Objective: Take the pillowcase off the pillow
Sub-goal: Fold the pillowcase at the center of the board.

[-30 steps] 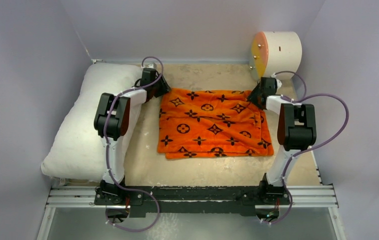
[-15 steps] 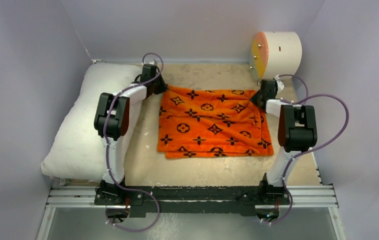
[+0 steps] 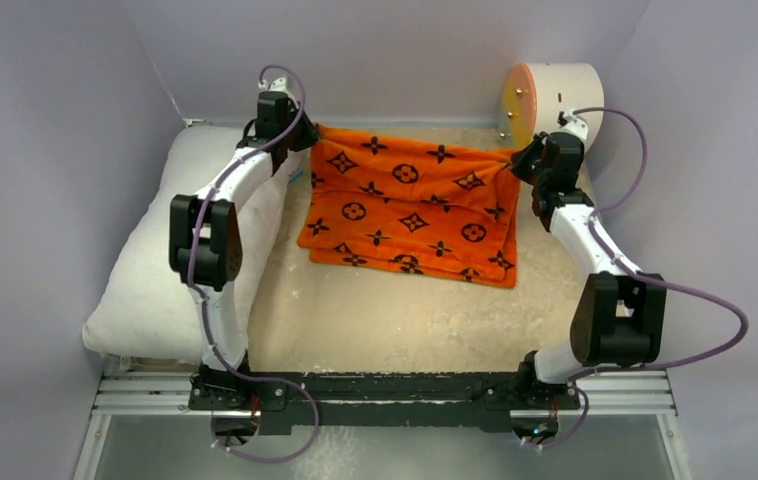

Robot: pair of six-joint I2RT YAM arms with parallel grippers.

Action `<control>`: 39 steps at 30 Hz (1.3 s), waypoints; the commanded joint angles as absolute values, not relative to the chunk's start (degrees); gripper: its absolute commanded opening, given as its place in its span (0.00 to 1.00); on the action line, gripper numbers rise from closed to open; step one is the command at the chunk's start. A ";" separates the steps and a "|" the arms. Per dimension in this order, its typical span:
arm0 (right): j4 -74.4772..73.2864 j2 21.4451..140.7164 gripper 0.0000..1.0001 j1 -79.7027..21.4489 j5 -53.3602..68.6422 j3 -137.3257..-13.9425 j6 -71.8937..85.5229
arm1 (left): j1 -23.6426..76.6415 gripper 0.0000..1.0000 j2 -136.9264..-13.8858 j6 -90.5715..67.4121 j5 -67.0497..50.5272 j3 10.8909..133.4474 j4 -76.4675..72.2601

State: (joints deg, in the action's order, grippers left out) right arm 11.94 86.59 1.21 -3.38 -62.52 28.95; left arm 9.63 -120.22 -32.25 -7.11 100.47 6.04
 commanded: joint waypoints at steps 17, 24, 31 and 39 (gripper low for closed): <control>-9.27 43.04 0.77 0.44 -4.33 -36.73 38.50 | 9.49 0.46 -72.31 -39.89 -4.25 44.03 -2.14; -4.30 54.64 0.75 0.46 -1.68 -45.74 31.55 | 9.49 0.51 -76.36 -32.50 -6.98 62.28 12.20; 2.42 73.25 0.71 -11.98 5.77 -47.23 32.23 | 18.44 0.49 -88.33 -32.42 -16.16 62.87 9.85; 4.85 82.71 0.74 -12.40 10.47 -44.31 33.21 | 20.74 0.46 -97.43 -34.82 -7.81 59.34 7.88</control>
